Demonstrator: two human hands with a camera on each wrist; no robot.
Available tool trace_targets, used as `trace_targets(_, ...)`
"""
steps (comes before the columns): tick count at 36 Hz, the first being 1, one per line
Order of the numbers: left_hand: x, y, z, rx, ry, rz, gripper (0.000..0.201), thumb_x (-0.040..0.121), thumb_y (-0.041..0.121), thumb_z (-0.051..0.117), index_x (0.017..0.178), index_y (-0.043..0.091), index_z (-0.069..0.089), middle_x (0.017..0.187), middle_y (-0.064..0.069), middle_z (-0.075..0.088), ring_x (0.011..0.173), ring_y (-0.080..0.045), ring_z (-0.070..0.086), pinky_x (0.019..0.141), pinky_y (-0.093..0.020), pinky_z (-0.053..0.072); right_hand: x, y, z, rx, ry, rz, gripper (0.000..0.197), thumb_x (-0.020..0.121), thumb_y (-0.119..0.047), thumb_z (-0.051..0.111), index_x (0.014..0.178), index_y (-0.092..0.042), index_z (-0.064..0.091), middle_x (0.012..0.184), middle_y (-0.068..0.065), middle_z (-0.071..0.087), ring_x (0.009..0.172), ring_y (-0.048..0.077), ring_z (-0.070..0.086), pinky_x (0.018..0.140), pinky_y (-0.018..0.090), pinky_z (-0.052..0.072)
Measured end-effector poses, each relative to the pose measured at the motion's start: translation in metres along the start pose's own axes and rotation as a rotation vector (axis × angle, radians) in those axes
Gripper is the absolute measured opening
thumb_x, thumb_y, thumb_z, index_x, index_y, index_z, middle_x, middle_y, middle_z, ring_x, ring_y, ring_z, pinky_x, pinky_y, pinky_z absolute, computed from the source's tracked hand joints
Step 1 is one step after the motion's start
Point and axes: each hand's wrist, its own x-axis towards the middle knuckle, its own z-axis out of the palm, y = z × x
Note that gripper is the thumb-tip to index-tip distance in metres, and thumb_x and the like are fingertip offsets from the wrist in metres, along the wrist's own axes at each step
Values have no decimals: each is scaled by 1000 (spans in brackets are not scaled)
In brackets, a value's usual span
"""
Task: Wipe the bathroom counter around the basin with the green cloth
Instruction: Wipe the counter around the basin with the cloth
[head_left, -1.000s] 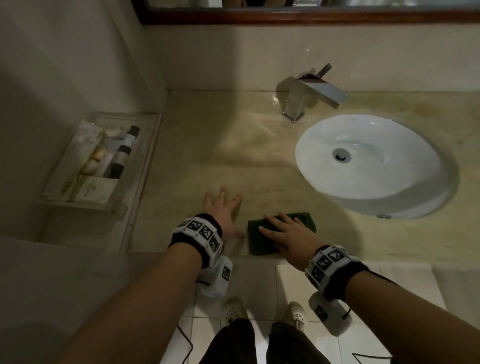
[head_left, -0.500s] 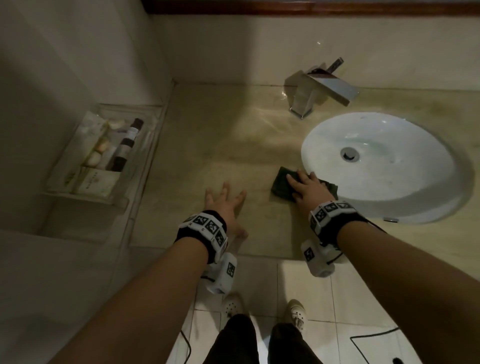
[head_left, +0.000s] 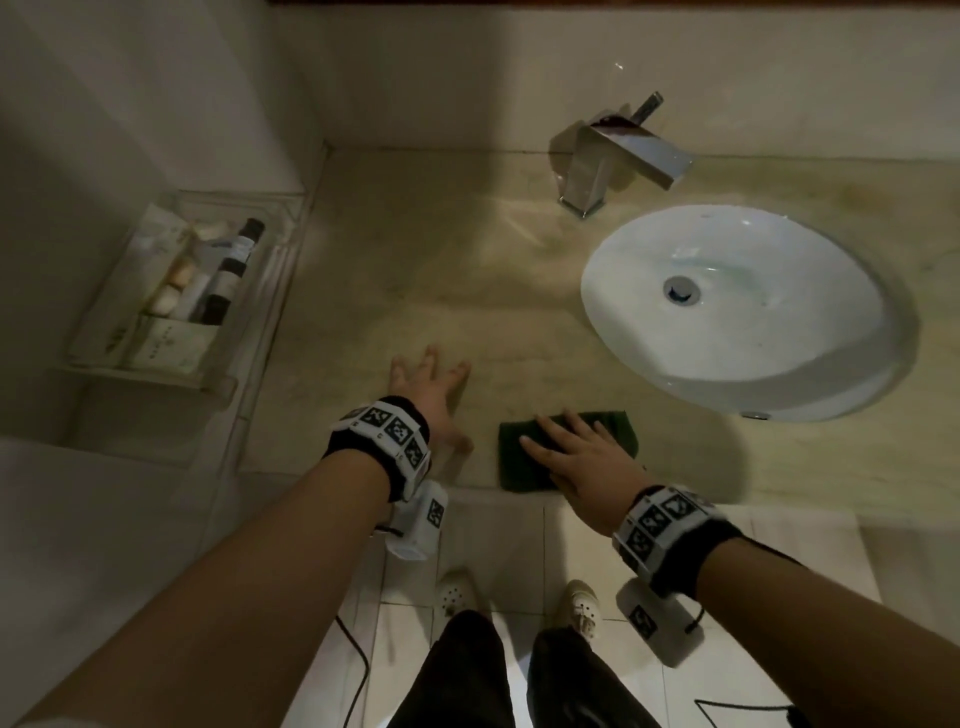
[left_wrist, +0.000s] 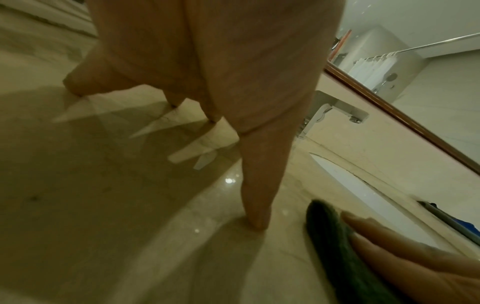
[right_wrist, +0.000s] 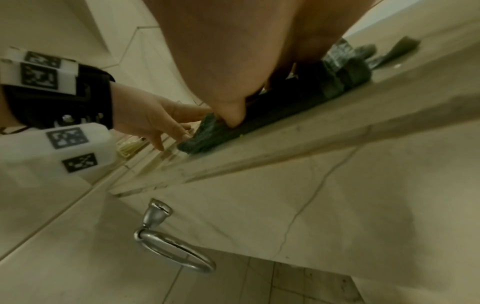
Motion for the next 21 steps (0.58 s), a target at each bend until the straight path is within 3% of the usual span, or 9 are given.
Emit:
trace_targets(5, -1, 21, 3, 56, 17, 45, 108, 74, 56, 74, 153, 41, 2, 161, 0, -20, 144, -44, -16, 119, -55, 11, -2, 21, -4, 0, -18, -13, 52, 104, -32, 30, 151, -43, 10, 161, -8, -5, 148, 25, -7, 118, 46, -2)
trace_targets(9, -1, 47, 12, 50, 10, 86, 109, 75, 54, 74, 153, 42, -1, 161, -1, -21, 144, -43, -19, 119, -55, 9, 7, 47, -15, 11, 33, 107, 55, 103, -32, 32, 152, -40, 8, 162, -5, -4, 148, 26, -4, 118, 47, 2)
trace_targets(16, 2, 65, 32, -10, -22, 54, 106, 73, 55, 75, 148, 53, 0, 157, 12, -28, 143, -37, -26, 108, -73, 13, 18, 70, -27, 41, 85, 243, 55, 104, -32, 31, 153, -38, 6, 162, -1, -2, 148, 30, -2, 118, 47, 3)
trace_targets(21, 5, 63, 29, -8, -37, 57, 106, 72, 55, 76, 147, 55, 0, 157, 14, -27, 142, -36, -28, 107, -74, 14, 13, 57, -19, 77, 96, 261, 55, 104, -32, 29, 153, -38, 5, 162, -2, -4, 148, 31, -4, 119, 48, 3)
